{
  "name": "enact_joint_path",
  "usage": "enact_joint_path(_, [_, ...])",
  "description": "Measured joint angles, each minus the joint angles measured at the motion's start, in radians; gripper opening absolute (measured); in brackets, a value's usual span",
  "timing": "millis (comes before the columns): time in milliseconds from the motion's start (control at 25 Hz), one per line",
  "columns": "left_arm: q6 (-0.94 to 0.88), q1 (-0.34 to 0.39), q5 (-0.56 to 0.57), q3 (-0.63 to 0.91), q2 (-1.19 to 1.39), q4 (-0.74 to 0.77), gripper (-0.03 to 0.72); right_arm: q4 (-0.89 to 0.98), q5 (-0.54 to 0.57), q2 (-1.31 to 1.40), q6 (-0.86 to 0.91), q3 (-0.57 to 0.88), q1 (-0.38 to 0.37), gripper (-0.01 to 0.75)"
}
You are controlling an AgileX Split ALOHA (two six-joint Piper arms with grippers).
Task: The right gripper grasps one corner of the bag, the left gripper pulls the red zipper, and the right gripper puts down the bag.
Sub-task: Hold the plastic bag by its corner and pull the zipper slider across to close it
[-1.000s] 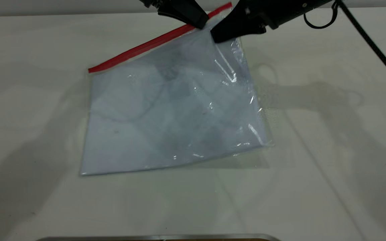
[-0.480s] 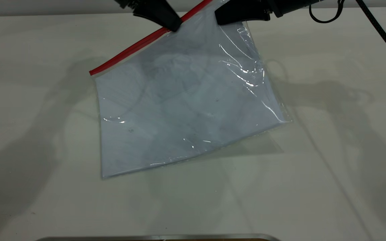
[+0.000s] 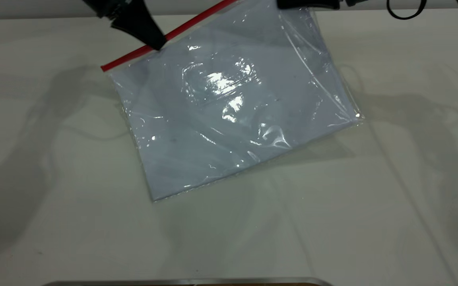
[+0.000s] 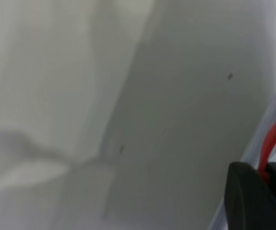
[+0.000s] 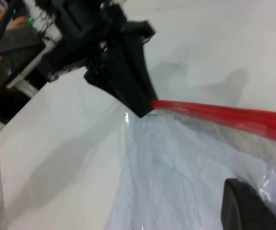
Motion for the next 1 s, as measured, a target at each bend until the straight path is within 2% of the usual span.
enact_joint_path(280, [-0.024, 0.034, 0.000, 0.000, 0.001, 0.041, 0.066, 0.030, -0.002, 0.000, -0.024, 0.000, -0.017, 0.033])
enact_joint_path(600, [-0.118, 0.055, 0.000, 0.000, 0.001, 0.181, 0.069, 0.037, -0.015, 0.000, -0.024, 0.000, -0.022, 0.033])
enact_joint_path(760, [-0.136, 0.056, 0.001, 0.000, 0.001, 0.148, 0.080, 0.032, -0.028, 0.000, -0.024, 0.000, -0.025, 0.033])
enact_joint_path(840, [-0.139, 0.058, 0.001, 0.000, 0.000, 0.111, 0.099, 0.022, -0.054, 0.000, -0.024, 0.000, -0.029, 0.035])
enact_joint_path(1000, [-0.142, 0.063, 0.001, 0.000, -0.046, 0.039, 0.207, -0.042, -0.152, 0.000, 0.013, 0.002, -0.029, 0.071])
